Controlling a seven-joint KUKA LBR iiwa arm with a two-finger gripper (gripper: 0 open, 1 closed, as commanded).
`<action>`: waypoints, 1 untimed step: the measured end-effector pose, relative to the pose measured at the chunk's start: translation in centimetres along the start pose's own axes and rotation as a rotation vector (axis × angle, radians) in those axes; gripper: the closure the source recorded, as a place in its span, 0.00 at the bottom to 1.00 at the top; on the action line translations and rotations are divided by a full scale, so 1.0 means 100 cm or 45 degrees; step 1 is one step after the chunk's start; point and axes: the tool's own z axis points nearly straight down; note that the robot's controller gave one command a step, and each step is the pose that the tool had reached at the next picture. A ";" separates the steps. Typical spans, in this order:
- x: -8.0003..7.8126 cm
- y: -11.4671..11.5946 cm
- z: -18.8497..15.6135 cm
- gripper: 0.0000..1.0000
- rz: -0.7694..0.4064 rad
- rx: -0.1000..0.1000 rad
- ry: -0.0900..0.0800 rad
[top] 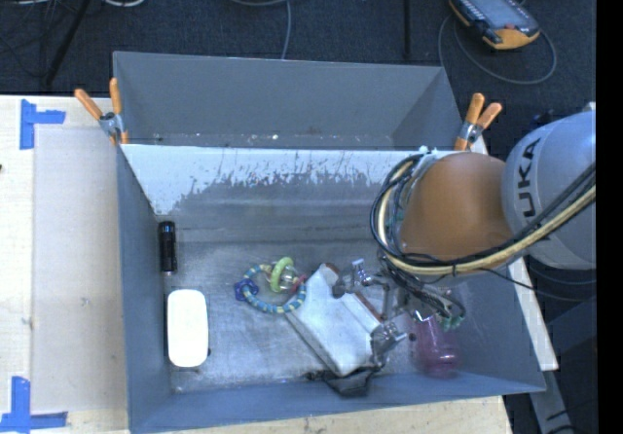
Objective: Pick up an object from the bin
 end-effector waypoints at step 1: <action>0.010 -0.020 -0.003 0.00 -0.054 0.003 0.002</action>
Offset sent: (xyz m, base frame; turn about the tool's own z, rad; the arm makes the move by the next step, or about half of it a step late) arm 0.0713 -0.0805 0.0411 -0.0722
